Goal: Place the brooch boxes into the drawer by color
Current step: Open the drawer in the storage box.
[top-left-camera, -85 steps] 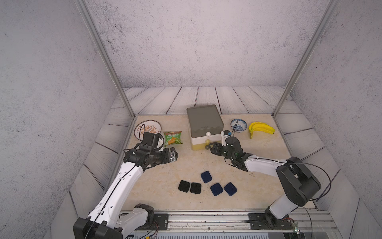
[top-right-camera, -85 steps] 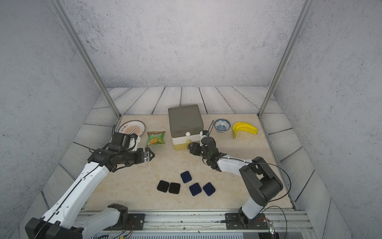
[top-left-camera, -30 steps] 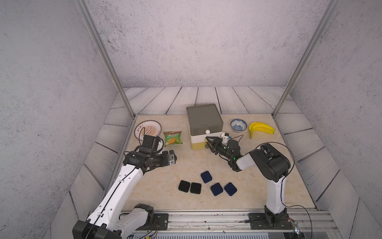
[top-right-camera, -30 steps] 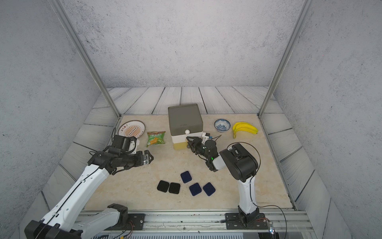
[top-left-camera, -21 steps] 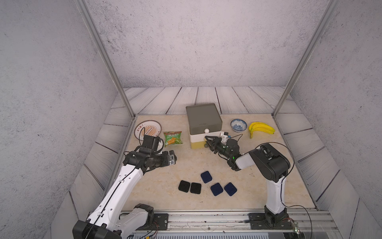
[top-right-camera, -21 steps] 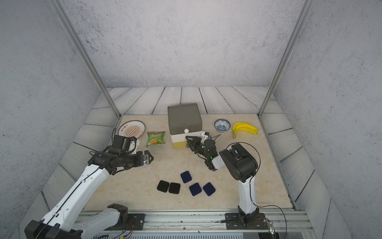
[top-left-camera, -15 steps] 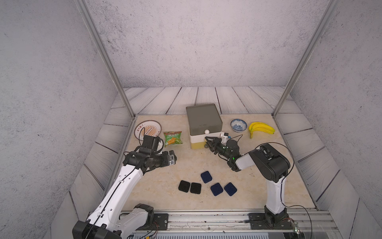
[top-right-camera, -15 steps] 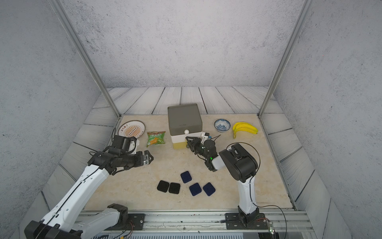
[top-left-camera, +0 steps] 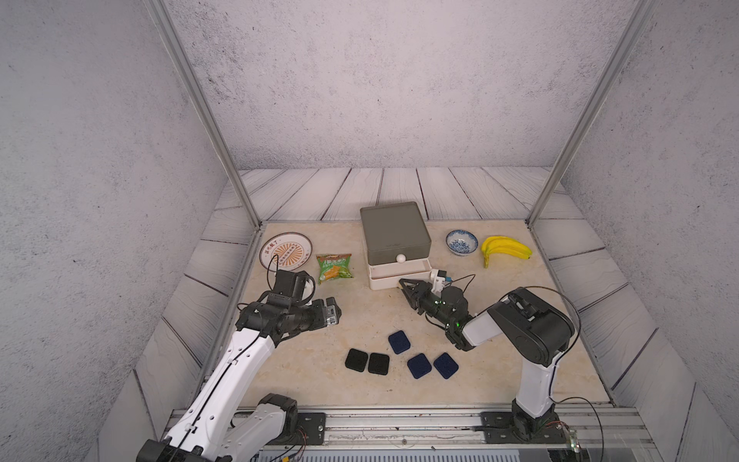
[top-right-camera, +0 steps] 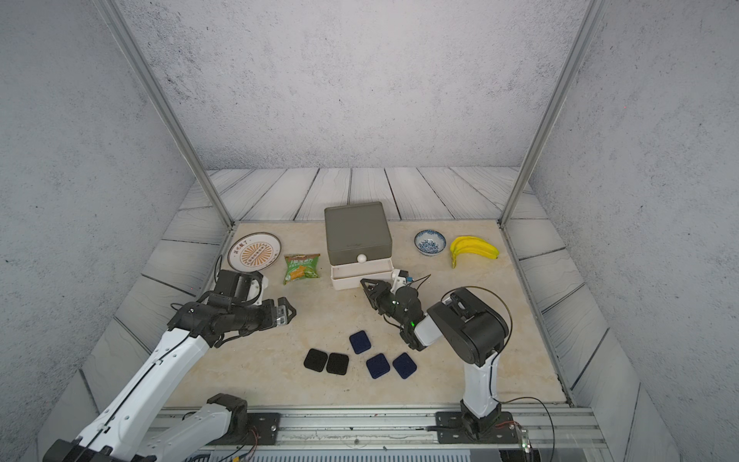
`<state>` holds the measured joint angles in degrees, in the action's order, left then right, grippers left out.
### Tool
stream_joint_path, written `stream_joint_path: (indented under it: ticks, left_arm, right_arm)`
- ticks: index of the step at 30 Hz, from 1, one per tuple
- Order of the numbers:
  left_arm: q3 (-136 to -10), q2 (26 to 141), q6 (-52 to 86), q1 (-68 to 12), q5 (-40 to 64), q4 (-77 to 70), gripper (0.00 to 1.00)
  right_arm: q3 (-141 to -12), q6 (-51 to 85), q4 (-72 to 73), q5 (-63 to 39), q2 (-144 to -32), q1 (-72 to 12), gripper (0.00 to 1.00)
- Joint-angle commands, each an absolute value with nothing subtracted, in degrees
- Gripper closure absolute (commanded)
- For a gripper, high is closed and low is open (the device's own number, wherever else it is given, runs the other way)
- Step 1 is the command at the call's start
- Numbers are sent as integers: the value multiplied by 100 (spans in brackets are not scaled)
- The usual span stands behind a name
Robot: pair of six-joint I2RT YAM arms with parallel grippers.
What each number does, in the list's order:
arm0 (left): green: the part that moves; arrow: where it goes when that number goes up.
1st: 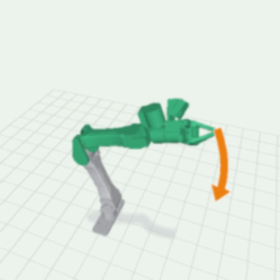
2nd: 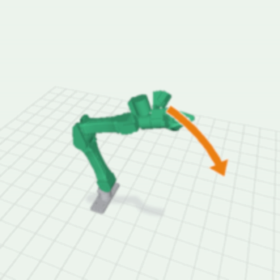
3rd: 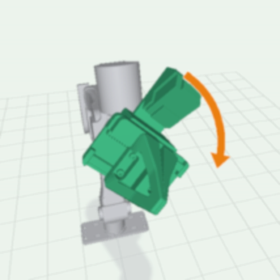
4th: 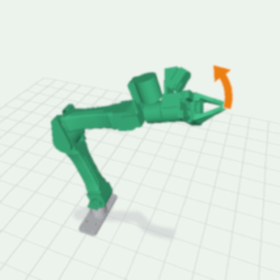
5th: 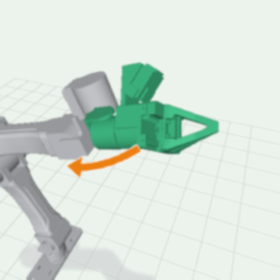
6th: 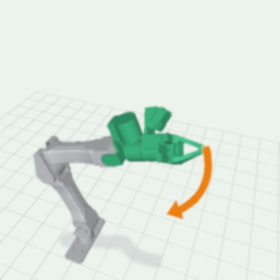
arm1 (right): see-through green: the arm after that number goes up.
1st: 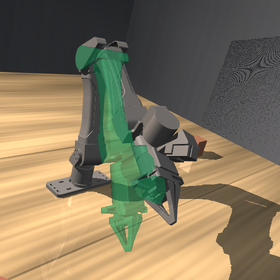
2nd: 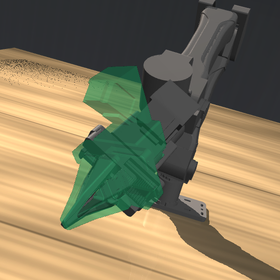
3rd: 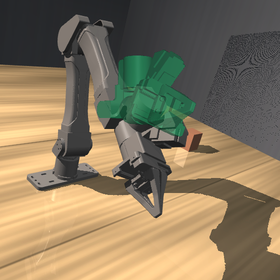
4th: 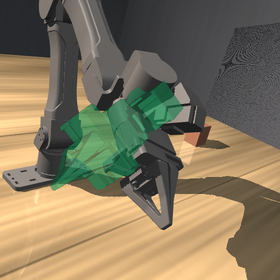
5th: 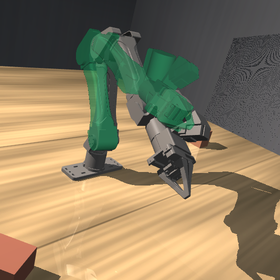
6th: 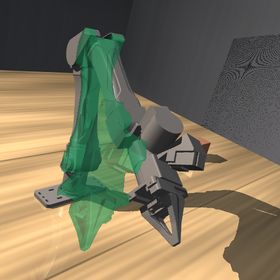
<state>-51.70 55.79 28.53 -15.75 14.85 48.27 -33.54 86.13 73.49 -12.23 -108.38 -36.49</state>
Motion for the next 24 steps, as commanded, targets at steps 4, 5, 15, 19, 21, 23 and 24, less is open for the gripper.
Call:
stream_joint_path:
  ticks: [4,5,15,19,21,23,24]
  left_arm:
    - [-5029,5401,2926,-1521,1625,4942,2]
    - [-4998,5388,2943,-1521,1641,4939,2]
    - [-4775,5300,3041,-1521,1770,4909,2]
    - [-4766,5192,3048,-1521,1734,4968,2]
    - [-4711,5168,3080,-1521,1748,4896,2]
    - [-4700,5230,3069,-1520,1783,4894,2]
    - [-4697,5260,3067,-1520,1814,4899,2]
  right_arm:
    - [-2961,8403,7315,-1351,-10444,-4011,77]
    - [-2915,8387,7273,-1334,-10391,-4045,77]
    - [-2739,8227,6921,-1118,-10028,-4389,76]
    - [-2741,8253,6917,-1120,-10057,-4469,76]
    - [-2764,8239,6886,-1143,-10064,-4508,74]
    - [-2777,8206,6834,-1128,-10046,-4518,68]
    - [-2777,8194,6808,-1117,-10033,-4522,62]
